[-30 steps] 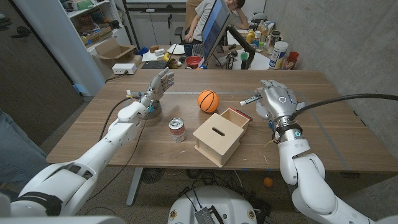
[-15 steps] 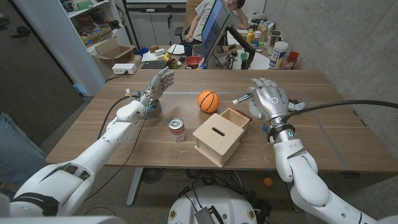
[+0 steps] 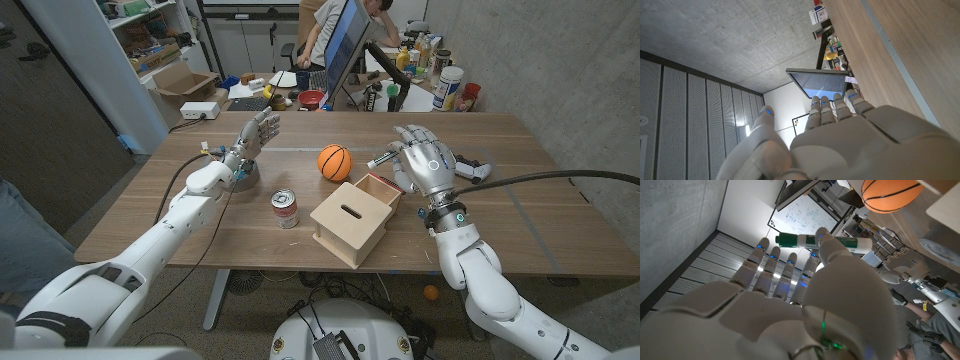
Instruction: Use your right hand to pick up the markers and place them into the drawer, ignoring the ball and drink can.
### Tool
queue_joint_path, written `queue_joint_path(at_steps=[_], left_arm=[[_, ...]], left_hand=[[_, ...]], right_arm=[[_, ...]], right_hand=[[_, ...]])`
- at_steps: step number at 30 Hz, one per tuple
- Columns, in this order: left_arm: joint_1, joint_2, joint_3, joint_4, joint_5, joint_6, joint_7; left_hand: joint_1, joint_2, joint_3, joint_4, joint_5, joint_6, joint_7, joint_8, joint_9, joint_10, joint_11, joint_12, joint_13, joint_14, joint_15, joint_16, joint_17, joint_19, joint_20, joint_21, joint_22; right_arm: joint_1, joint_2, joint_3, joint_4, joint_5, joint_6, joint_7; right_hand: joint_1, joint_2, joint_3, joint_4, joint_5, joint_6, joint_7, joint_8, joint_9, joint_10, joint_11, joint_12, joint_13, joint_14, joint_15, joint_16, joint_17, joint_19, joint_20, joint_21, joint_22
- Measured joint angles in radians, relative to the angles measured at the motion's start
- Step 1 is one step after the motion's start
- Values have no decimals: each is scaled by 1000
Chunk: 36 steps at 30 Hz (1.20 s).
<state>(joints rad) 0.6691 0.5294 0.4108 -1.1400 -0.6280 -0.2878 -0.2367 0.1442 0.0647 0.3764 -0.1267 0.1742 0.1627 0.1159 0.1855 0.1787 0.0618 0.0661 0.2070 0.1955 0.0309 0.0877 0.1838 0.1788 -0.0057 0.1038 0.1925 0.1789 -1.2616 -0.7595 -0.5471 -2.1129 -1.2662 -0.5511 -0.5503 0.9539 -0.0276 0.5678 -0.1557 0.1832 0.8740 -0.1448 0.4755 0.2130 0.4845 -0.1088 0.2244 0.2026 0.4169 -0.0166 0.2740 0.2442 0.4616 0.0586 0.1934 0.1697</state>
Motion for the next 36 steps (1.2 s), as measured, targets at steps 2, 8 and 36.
queue_joint_path(at_steps=[2, 8, 36], left_arm=[[2, 2, 0, -5, 1, 1, 2], [10, 10, 1, -21, 5, 8, 10], [60, 78, -3, -159, 36, 57, 65]], left_hand=[[0, 0, 0, 0, 0, 0, 0, 0, 0, 0, 0, 0, 0, 0, 0, 0, 0, 0, 0, 0, 0], [0, 0, 0, 0, 0, 0, 0, 0, 0, 0, 0, 0, 0, 0, 0, 0, 0, 0, 0, 4, 0], [0, 0, 0, 0, 0, 4, 4, 0, 0, 0, 0, 0, 0, 0, 0, 0, 0, -4, 4, 4, 0]], right_arm=[[9, -2, -5, 23, 3, 8, -31], [39, -13, -21, 82, 15, 34, -115], [117, -105, -80, 249, 64, 103, -299]], right_hand=[[0, 0, 0, 0, 0, 0, 0, 0, 0, 5, -5, 0, 0, 2, -1, 0, 3, 0, 0, 0, 0], [-7, 1, 2, 1, -2, 0, 0, 0, 0, 11, -11, 0, 0, 14, -11, 4, 5, 4, -4, 0, 0], [-16, -5, 12, 4, 2, 0, 0, 0, 0, 23, -23, 0, 5, 23, -16, 4, 18, -2, -23, 0, 0]])
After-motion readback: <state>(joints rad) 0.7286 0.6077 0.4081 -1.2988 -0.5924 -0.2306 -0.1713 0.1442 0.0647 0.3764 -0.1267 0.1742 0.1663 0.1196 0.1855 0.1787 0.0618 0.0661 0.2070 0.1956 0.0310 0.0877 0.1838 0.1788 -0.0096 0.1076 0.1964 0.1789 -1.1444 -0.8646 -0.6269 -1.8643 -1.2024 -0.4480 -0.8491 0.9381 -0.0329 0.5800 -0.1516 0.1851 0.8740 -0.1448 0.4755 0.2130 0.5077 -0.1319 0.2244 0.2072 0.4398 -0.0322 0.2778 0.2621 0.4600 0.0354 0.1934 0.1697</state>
